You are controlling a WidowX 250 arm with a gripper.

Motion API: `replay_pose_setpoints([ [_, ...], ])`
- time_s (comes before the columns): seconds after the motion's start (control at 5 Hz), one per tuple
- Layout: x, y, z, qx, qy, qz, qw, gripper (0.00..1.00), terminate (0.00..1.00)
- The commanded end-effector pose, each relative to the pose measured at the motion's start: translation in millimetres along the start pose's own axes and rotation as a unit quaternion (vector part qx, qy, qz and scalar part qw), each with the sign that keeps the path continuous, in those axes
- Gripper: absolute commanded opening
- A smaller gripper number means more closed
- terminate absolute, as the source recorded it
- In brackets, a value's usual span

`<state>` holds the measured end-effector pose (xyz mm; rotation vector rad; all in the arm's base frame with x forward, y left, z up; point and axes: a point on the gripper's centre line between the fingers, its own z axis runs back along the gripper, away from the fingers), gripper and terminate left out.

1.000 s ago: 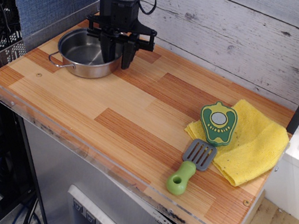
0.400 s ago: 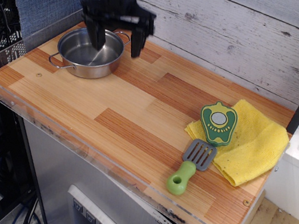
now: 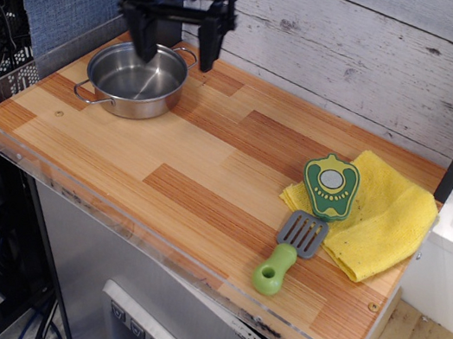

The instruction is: Move silver pot to top left corner of table.

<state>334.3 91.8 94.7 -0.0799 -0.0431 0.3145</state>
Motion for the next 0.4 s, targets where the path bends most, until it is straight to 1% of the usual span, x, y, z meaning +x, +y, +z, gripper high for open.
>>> replay_pose_setpoints([
  [0.0,-16,-23,44,0.027,-0.032,-0.093,0.9948,1.0,0.0],
  [0.2,-28,-26,54,0.039,-0.047,-0.112,0.9918,1.0,1.0],
])
